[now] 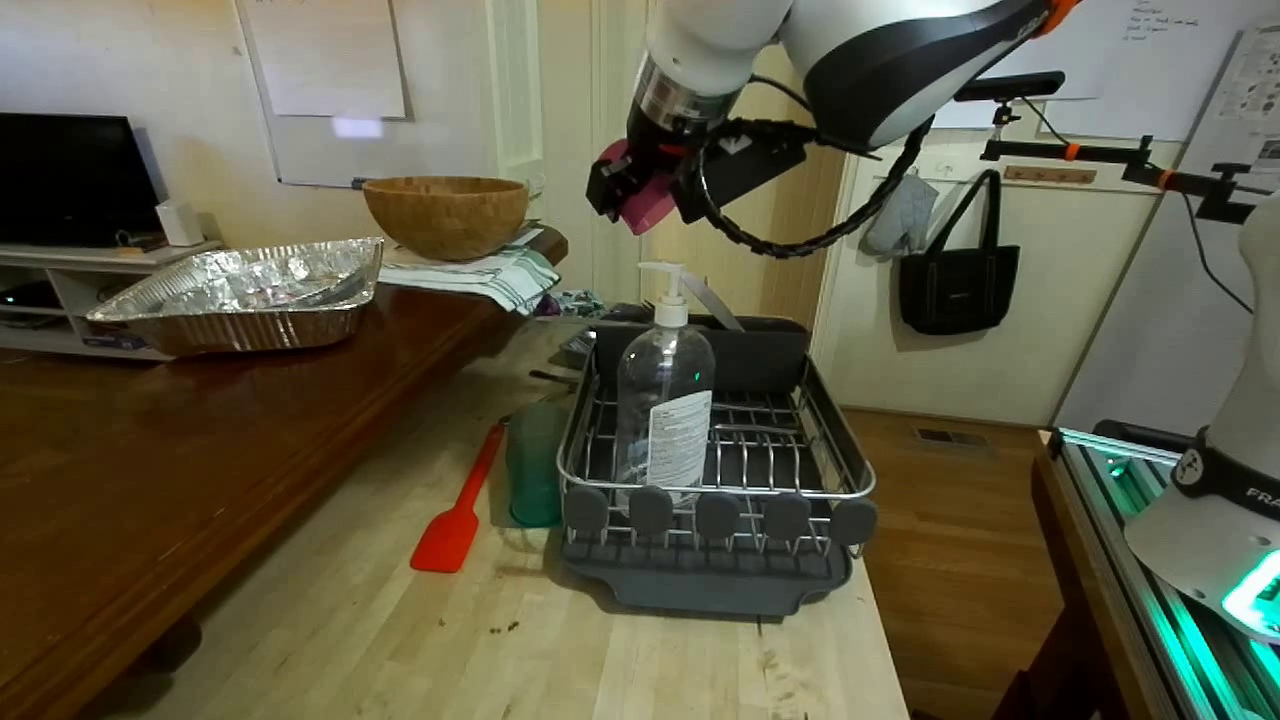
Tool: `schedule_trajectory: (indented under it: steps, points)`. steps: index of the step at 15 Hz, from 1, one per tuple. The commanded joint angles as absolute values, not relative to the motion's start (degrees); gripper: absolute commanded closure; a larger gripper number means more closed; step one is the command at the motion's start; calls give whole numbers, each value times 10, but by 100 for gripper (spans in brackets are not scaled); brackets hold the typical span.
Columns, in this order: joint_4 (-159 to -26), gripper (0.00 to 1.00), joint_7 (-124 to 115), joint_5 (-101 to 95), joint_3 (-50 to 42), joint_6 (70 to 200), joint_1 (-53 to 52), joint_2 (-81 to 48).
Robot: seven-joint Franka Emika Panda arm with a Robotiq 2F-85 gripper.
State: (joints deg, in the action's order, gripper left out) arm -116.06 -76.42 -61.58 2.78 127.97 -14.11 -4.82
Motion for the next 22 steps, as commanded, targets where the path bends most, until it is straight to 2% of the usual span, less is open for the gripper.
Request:
schedule_trajectory:
  steps: [1,6,12,17,22]
  points:
    - [-1156,51,-785,-661,56,1286,-131,-39]
    - [-1121,51,-842,-667,122,1194,-172,-48]
    - [-1108,51,-954,-642,188,962,-226,-92]
    - [-1112,51,-920,-728,173,906,-222,-134]
    - [-1103,51,-884,-819,153,945,-202,-168]
